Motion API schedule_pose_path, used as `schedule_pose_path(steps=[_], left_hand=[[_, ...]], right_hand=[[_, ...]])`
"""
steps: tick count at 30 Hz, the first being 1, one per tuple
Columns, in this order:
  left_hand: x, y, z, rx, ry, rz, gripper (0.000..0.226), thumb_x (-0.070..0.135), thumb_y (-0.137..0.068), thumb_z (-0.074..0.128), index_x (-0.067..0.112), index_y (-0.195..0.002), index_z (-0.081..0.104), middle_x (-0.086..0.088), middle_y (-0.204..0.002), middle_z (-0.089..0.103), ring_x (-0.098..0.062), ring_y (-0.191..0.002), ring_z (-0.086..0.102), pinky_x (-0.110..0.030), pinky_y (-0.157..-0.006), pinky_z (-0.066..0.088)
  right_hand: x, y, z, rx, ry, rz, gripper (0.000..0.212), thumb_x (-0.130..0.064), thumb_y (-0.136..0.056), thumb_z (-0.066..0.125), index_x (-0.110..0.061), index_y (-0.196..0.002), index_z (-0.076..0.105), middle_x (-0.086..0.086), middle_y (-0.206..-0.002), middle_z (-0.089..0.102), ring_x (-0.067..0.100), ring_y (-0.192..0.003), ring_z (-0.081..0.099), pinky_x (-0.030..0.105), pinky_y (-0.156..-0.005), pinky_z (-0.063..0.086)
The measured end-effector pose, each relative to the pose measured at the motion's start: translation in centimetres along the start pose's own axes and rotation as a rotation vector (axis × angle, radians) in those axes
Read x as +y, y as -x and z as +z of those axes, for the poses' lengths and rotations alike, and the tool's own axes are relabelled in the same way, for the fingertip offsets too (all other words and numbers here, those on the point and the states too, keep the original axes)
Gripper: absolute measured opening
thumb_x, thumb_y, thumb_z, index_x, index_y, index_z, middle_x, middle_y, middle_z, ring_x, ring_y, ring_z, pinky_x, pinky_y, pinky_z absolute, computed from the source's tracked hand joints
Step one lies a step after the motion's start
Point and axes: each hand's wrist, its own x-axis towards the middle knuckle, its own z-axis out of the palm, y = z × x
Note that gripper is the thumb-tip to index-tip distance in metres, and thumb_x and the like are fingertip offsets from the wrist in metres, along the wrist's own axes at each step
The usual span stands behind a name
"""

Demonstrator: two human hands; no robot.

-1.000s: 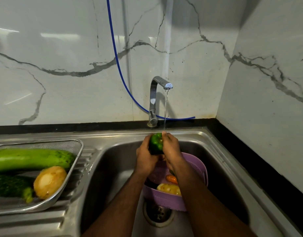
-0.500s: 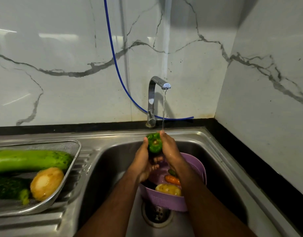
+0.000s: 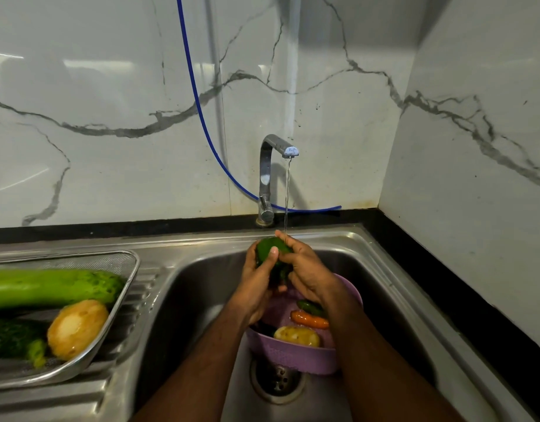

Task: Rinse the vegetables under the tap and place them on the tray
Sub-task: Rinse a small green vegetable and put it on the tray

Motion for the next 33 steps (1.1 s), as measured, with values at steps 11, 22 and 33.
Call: schedule_pose_path(steps=[11,22,33], left_hand=[[-0.9,-0.3,-0.3,-0.044,-0.223,0.142,0.056,0.010,-0.096,0.058,0.031,-0.146,0.043,-0.001,-0.139,0.054,-0.022,-0.128,0.055,-0.048,-0.106,0.048],[-0.8,-0.6,0.6,0.069,-0.123,-0.007,0.035,0.024,-0.104,0.046,0.024,-0.139,0.048,-0.012,-0.129,0.063,-0.024,-0.111,0.064,-0.038,-0.082,0.059],[-1.5,-0.9,0.6,0.192,-0.457,0.188,0.073,0.022,-0.076,0.083,0.033,-0.136,0.043,0.001,-0.126,0.059,-0.015,-0.113,0.060,-0.042,-0.097,0.055]], right_hand=[[0.7,-1.0,0.8,0.287,0.096,-0.080,0.023,-0.035,-0.106,0.052,-0.022,-0.107,0.072,0.009,-0.113,0.072,0.024,-0.108,0.069,0.042,-0.093,0.059],[1.2,-0.9,0.7,0.199,0.284,0.007,0.021,-0.028,-0.109,0.046,-0.029,-0.120,0.063,0.009,-0.123,0.068,0.024,-0.111,0.065,0.046,-0.099,0.056],[0.4,-1.2,0.1,0.252,0.121,0.109,0.049,-0.037,-0.085,0.081,-0.026,-0.126,0.057,0.013,-0.128,0.062,0.031,-0.112,0.065,0.048,-0.095,0.059]])
